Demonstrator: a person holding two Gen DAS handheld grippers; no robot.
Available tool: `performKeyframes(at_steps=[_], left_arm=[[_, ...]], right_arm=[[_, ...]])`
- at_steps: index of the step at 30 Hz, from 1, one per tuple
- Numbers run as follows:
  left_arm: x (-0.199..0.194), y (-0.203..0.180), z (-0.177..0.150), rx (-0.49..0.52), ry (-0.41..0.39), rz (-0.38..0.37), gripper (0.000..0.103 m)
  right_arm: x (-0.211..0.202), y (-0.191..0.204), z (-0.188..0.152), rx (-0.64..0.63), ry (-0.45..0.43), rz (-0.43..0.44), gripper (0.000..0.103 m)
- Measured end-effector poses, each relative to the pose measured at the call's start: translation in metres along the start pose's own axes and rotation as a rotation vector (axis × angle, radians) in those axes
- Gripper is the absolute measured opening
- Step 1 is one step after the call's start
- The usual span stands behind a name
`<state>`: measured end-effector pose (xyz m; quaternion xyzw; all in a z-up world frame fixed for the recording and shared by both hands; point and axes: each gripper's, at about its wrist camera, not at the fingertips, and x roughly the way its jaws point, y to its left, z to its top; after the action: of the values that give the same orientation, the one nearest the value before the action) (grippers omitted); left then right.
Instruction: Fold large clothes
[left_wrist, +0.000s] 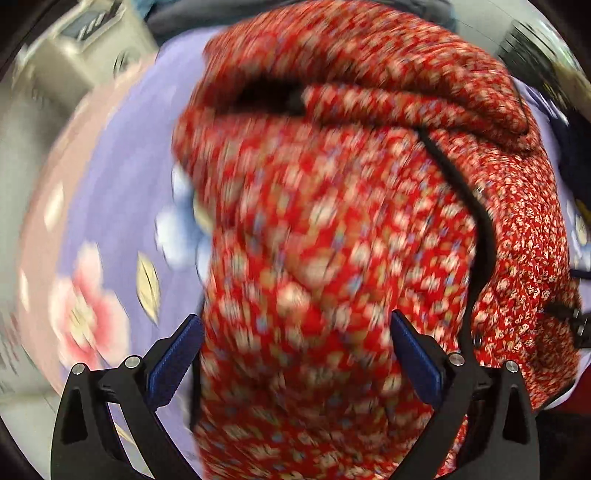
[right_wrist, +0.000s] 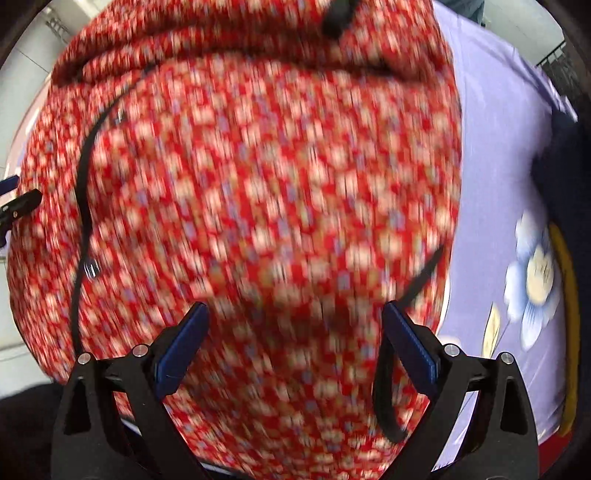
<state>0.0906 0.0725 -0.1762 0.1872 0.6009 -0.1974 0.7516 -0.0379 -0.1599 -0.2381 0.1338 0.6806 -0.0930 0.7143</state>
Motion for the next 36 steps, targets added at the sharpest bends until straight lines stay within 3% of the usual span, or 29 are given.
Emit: performKeyframes(at_steps=[4, 8, 12, 17, 20, 26, 32, 36], left_arm=[[-0.003, -0.007, -0.006, 0.023, -0.024, 0.033, 0.097], [-0.020, -0.025, -0.007, 0.108, -0.060, 0.003, 0.097], [-0.039, -0.026, -0.024, 0.154, -0.114, 0.000, 0.097], [-0.051, 0.005, -0.050, 0.118, -0.117, 0.014, 0.097], [-0.058, 0.034, -0.057, 0.052, -0.138, 0.023, 0.097], [-0.055, 0.088, -0.069, -0.055, -0.105, 0.005, 0.097], [-0.048, 0.089, -0.084, -0.066, -0.070, -0.100, 0.097], [-0.030, 0.073, -0.089, -0.030, -0.038, -0.120, 0.097]], right_arm=[[0.003, 0.001, -0.008, -0.028, 0.011, -0.013, 0.094], [-0.007, 0.015, -0.033, -0.029, 0.000, 0.015, 0.094], [-0.029, 0.012, -0.027, 0.008, -0.018, 0.051, 0.094], [-0.052, -0.022, -0.039, 0.087, -0.050, 0.093, 0.094], [-0.066, -0.044, -0.045, 0.154, -0.065, 0.135, 0.094], [-0.073, -0.084, -0.056, 0.246, -0.090, 0.148, 0.094], [-0.058, -0.108, -0.070, 0.318, -0.045, 0.182, 0.094], [-0.050, -0.114, -0.094, 0.303, -0.002, 0.223, 0.094]])
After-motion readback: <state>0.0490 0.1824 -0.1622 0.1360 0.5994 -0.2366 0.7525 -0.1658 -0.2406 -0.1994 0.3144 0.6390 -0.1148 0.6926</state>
